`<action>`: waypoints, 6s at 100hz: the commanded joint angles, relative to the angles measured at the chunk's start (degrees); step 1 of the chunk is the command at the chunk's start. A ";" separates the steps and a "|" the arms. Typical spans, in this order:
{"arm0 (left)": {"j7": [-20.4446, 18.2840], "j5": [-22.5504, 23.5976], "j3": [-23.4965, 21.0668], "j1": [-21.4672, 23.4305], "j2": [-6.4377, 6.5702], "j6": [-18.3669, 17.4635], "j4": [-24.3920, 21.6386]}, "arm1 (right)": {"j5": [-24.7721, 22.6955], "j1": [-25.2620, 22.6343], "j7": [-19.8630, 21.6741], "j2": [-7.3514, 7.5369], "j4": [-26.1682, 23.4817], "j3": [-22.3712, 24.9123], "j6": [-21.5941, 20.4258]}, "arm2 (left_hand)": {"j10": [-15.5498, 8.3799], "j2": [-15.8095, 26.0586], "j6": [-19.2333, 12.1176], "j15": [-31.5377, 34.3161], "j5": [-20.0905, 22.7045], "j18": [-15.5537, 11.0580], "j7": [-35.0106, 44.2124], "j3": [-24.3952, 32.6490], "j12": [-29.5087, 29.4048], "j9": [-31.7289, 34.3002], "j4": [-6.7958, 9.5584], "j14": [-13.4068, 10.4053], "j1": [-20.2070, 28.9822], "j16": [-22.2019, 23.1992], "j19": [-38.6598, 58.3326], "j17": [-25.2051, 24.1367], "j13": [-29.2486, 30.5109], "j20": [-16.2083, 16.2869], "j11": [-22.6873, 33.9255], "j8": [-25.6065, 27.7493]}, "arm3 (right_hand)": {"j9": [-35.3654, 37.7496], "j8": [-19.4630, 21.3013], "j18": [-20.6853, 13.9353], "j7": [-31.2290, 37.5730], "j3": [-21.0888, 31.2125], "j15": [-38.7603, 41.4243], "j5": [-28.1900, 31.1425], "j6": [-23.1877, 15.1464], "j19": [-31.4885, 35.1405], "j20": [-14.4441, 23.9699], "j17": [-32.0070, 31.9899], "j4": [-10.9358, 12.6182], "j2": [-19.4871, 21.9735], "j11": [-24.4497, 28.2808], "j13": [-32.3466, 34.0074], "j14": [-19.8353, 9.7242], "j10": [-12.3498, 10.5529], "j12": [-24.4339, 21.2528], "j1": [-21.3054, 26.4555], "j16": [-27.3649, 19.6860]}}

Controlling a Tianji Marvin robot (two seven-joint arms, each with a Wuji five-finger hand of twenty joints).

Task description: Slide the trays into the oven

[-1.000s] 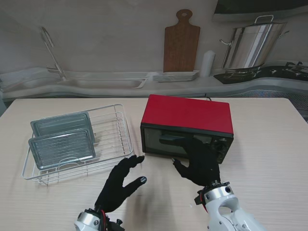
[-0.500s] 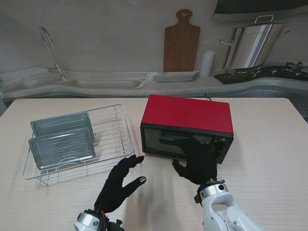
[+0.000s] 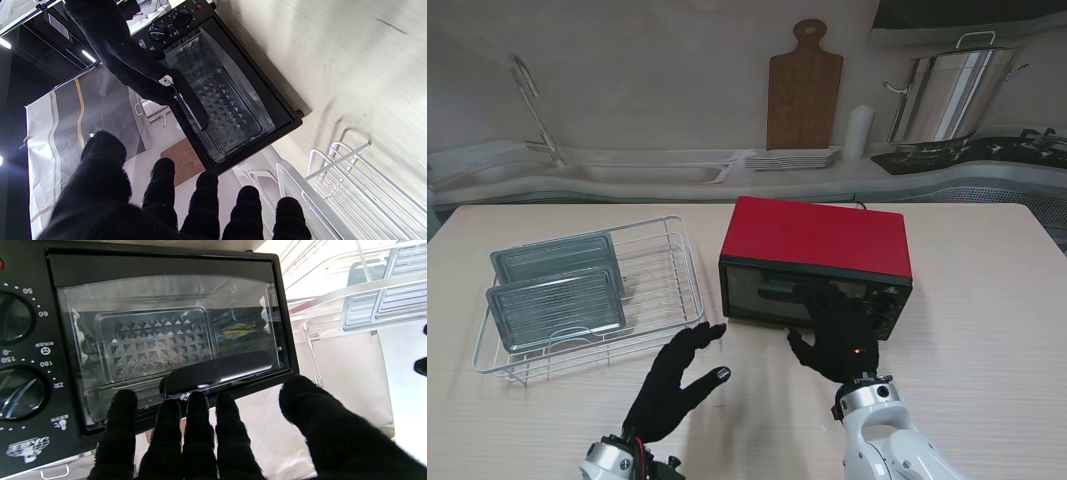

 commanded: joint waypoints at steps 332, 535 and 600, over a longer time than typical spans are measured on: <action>3.94 3.02 -0.81 4.18 -0.92 -1.69 -2.53 | 3.58 -20.23 -0.61 0.47 0.81 7.71 -18.12 | -0.09 0.30 0.59 -0.49 1.57 0.34 -1.29 -0.13 0.61 1.54 1.72 0.04 0.81 0.42 -0.01 -0.90 0.21 1.63 -0.81 0.96 | 2.60 -1.05 0.14 1.34 -2.74 1.55 1.37 0.25 0.71 0.57 0.74 3.92 2.07 0.82 2.04 1.05 2.99 0.12 -2.38 1.05; 0.53 -1.21 2.60 -3.00 -0.90 -0.27 1.96 | 33.19 -14.86 0.84 -3.55 -2.36 9.08 -30.59 | -0.67 0.18 -0.13 -0.67 -0.63 0.11 -1.25 -0.05 0.77 0.45 1.67 -0.56 0.48 0.36 -0.76 -0.78 -0.62 0.49 -0.64 0.92 | -1.65 -0.11 0.51 3.09 -1.08 -1.66 -2.66 -3.60 -2.65 -1.39 -2.96 2.03 0.06 1.37 -1.25 -1.23 0.31 0.37 -1.03 -0.59; 2.73 -5.08 6.16 -7.38 -2.11 -0.78 6.30 | 46.99 -9.26 5.22 -4.12 3.68 8.48 -40.80 | -2.76 0.11 -2.36 -1.05 -6.38 -0.55 -0.71 0.07 0.30 -4.03 1.50 -1.62 -0.24 0.26 -2.03 -0.33 -2.33 -2.02 -1.08 -0.15 | -5.43 -5.63 -11.07 5.33 0.82 -10.11 -8.09 -8.70 -17.29 -10.50 -8.43 -0.92 -1.14 -3.19 -6.55 -9.45 -5.52 -2.13 -1.73 -5.48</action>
